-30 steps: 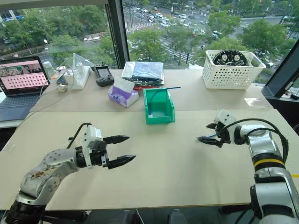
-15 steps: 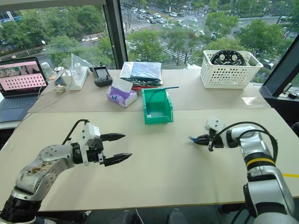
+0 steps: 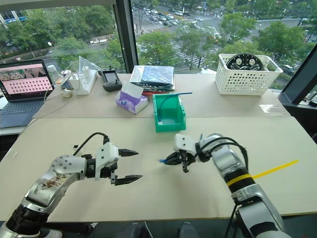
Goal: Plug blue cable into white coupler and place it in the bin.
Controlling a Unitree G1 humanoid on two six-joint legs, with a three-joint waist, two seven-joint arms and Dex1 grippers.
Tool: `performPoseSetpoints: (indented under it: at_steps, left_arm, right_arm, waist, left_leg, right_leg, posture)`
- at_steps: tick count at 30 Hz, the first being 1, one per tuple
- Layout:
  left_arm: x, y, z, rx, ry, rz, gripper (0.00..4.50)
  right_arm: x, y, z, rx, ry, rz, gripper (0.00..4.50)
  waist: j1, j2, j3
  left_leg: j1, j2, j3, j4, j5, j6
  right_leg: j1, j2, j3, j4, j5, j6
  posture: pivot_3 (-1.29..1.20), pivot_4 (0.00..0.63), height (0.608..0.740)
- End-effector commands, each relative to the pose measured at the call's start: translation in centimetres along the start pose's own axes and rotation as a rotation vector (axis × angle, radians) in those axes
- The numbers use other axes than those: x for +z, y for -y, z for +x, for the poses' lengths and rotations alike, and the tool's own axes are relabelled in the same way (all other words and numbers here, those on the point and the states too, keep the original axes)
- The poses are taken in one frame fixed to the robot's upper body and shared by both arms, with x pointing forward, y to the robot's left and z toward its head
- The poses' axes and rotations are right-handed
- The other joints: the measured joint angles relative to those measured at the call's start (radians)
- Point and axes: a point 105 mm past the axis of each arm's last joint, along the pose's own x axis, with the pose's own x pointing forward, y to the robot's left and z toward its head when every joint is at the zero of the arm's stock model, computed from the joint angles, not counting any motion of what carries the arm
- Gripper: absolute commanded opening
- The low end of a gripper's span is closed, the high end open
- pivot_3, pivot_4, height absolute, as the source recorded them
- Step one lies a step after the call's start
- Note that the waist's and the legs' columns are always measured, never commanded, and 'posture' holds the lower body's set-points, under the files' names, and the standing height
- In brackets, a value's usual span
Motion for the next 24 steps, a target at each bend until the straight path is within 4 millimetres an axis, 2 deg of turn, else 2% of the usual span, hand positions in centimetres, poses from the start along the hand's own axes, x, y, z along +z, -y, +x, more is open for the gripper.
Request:
performPoseSetpoints:
  at_steps: [1, 5, 9, 17, 20, 24]
  left_arm:
    - [0.9, 0.0, 0.1, -0.017, 0.017, 0.046, 4.50]
    - [0.7, -0.6, 0.8, 0.001, 0.012, 0.063, 4.50]
    - [0.4, -1.3, 2.8, 0.015, 0.042, 0.093, 4.50]
    - [-0.8, -1.8, 5.8, -0.064, 0.039, 0.165, 4.50]
    - [-1.1, -2.0, 6.2, -0.083, 0.034, 0.173, 4.50]
    - [-3.1, -2.6, 7.2, -0.118, -0.052, 0.162, 4.50]
  right_arm:
    - [0.5, -0.2, -0.4, 0.030, 0.000, 0.007, 1.28]
    - [1.8, 0.5, -1.8, -0.034, 0.076, 0.053, 2.60]
    - [2.8, 2.0, -5.4, -0.203, 0.098, 0.070, 3.92]
    - [3.7, 0.6, -10.6, -0.391, 0.132, 0.164, 3.92]
    - [3.8, 0.2, -11.2, -0.420, 0.131, 0.191, 3.92]
    - [1.6, -1.4, -14.6, -0.529, 0.100, 0.301, 3.92]
  waist:
    - [0.002, 0.000, 0.000]
    - [0.001, 0.000, 0.000]
    - [0.006, 0.000, 0.000]
    - [0.014, 0.000, 0.000]
    - [0.009, 0.000, 0.000]
    - [0.020, -0.001, 0.000]
  left_leg:
    - [0.000, 0.000, -0.001, 0.000, 0.000, 0.000]
    - [0.000, 0.000, -0.001, 0.000, 0.000, 0.000]
    - [0.000, -0.001, -0.001, 0.001, 0.000, -0.001]
    - [0.000, -0.001, -0.001, 0.001, 0.000, -0.001]
    - [0.000, -0.001, 0.000, 0.002, 0.000, 0.000]
    - [0.000, -0.001, -0.002, 0.002, 0.000, 0.000]
  right_leg:
    - [0.000, 0.000, 0.000, 0.001, 0.000, 0.000]
    - [0.000, 0.000, -0.001, 0.002, 0.000, 0.000]
    - [0.000, 0.000, -0.001, 0.004, 0.000, 0.000]
    - [-0.001, -0.001, -0.001, 0.005, -0.001, -0.001]
    - [-0.001, -0.001, -0.001, 0.005, -0.001, -0.001]
    - [0.000, -0.001, -0.002, 0.005, -0.001, 0.000]
  posture:
    - [0.00, 0.150, 0.740]
    - [0.00, 0.150, 0.740]
    - [0.00, 0.150, 0.740]
    - [0.00, 0.150, 0.740]
    - [0.00, 0.150, 0.740]
    - [0.00, 0.150, 0.740]
